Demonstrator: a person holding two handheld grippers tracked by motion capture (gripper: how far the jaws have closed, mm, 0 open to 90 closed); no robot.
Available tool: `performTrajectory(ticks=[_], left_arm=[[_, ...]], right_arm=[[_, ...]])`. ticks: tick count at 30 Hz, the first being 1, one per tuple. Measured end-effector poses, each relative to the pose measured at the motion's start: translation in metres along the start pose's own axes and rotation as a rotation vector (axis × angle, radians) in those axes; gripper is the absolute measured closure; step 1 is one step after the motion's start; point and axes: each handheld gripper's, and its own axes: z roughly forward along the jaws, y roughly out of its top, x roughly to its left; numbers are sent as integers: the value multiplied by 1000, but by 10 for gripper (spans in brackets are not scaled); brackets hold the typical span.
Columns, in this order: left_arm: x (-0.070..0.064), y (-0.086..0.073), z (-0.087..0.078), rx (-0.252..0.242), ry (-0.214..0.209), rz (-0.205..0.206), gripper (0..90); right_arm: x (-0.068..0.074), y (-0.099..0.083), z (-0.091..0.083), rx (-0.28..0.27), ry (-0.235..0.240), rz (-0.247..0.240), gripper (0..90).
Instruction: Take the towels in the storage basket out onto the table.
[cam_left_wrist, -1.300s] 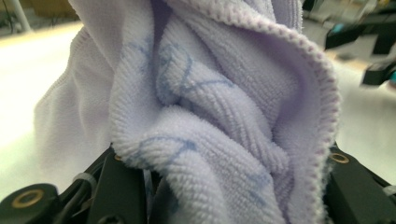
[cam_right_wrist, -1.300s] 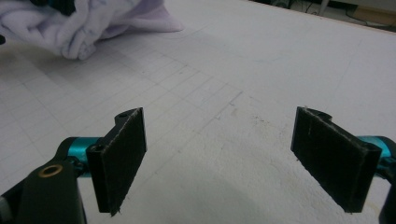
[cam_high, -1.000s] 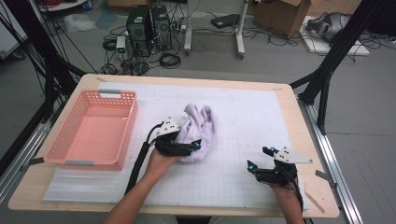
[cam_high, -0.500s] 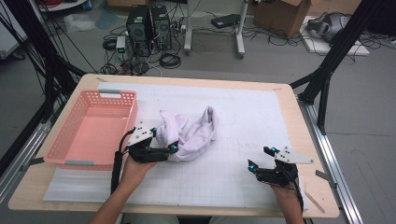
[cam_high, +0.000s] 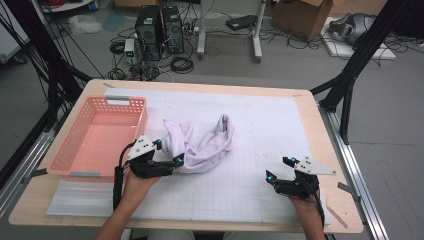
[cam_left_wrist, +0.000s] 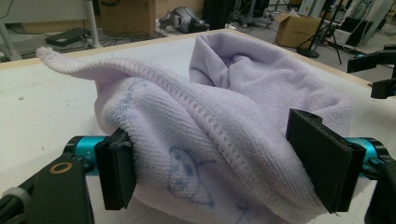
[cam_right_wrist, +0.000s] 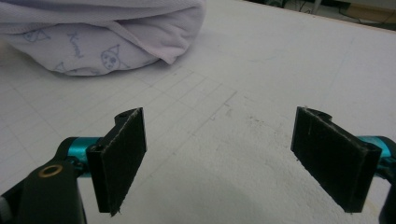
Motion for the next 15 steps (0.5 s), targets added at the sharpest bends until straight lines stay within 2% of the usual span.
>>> performTrajectory(ticks=[3, 15], left_arm=[[2, 0, 0, -1, -4, -12, 233], [0, 1, -1, 0, -7, -2, 233]], right_arm=[[-1, 0, 1, 4, -1, -2, 172], [0, -1, -1, 1, 0, -3, 172]])
